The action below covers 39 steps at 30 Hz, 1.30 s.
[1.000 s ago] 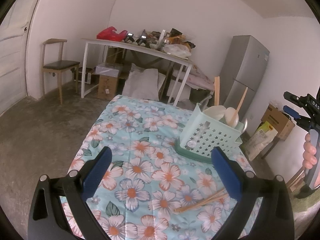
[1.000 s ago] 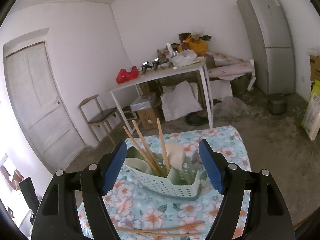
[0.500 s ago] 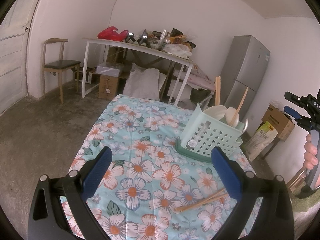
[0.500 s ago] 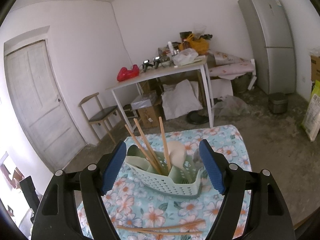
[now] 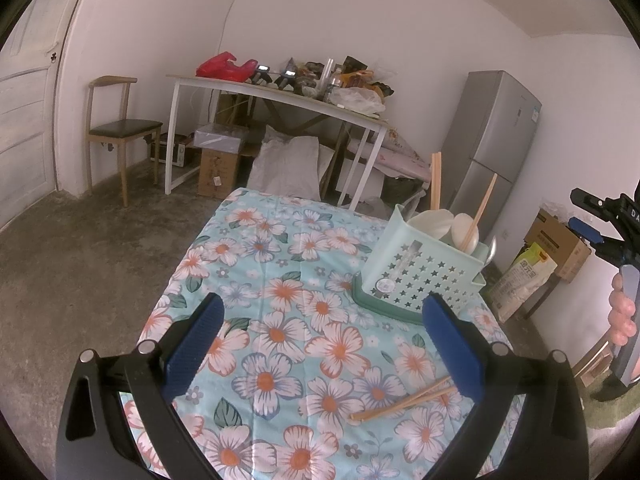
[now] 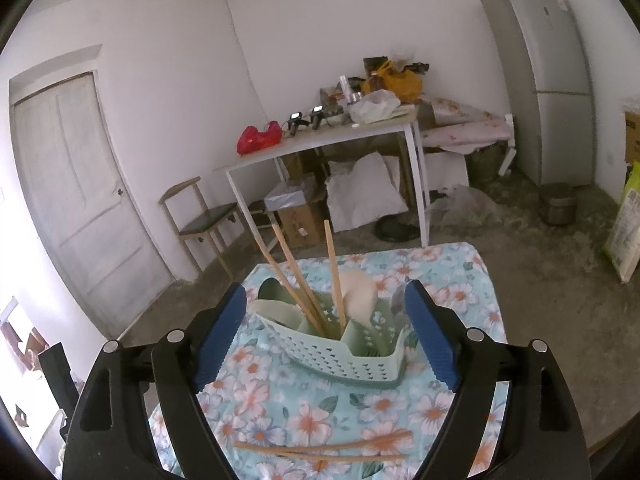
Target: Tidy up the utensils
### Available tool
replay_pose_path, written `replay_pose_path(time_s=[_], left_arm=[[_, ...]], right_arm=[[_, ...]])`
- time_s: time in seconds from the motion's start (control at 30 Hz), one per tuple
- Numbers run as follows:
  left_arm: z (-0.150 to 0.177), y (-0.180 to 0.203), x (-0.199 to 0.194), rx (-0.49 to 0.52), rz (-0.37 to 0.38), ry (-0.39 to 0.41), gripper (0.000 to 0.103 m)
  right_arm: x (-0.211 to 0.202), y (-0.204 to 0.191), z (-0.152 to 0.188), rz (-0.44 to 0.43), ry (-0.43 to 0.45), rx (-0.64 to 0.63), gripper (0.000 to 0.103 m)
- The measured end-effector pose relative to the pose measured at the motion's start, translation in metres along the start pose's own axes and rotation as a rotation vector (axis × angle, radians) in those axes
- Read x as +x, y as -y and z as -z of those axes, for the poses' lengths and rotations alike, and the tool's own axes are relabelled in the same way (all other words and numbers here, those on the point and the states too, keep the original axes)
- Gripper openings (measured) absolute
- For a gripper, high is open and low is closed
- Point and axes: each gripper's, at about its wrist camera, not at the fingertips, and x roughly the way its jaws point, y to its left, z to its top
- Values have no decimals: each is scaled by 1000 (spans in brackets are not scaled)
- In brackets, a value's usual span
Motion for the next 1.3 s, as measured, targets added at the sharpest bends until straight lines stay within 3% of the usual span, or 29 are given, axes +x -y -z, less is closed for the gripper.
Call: replay_pose_path(time_s=[0.27,0.6,0.83,1.0,1.3], left_arm=[[4,-2,1,-6,1,-13,97],[20,14,14,11,23,-71,97],[25,18,25,25,39,-92,97],[32,21,41,45,42,-148,97],[44,39,64,144,45,-196,97]], right_arm=[[1,1,20,-10,-73,11,78],[5,6,82,-32,-264,69,78],[4,11,131,-43,-391,183,78],[13,29,158,-20,-468,275,77],[42,74,177,-51,-526,514,60]])
